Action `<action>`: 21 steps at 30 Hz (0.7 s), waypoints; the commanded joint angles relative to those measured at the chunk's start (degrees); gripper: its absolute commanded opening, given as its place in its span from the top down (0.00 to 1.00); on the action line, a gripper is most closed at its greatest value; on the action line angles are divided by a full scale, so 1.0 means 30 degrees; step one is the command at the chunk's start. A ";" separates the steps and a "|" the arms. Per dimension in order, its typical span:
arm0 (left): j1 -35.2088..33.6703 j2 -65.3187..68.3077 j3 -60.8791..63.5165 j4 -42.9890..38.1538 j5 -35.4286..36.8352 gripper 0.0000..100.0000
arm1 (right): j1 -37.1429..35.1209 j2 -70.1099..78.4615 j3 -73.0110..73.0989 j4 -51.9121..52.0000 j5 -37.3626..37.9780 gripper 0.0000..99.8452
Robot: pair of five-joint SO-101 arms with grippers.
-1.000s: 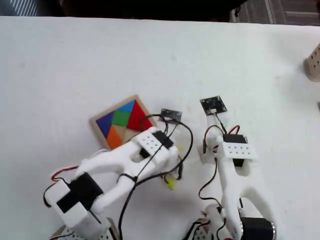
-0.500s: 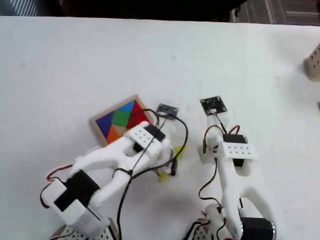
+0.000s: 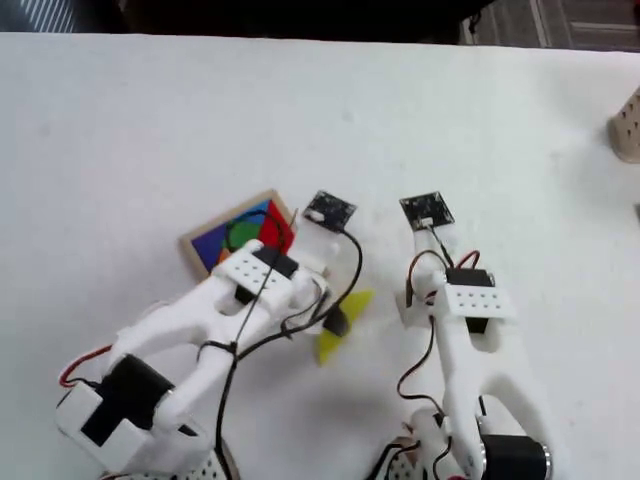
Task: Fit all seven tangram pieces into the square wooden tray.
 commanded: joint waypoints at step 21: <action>-0.0337 0.2564 -0.3458 0.0117 -0.2491 0.65 | 0.0073 -0.0015 -0.0908 0.0103 0.1055 0.98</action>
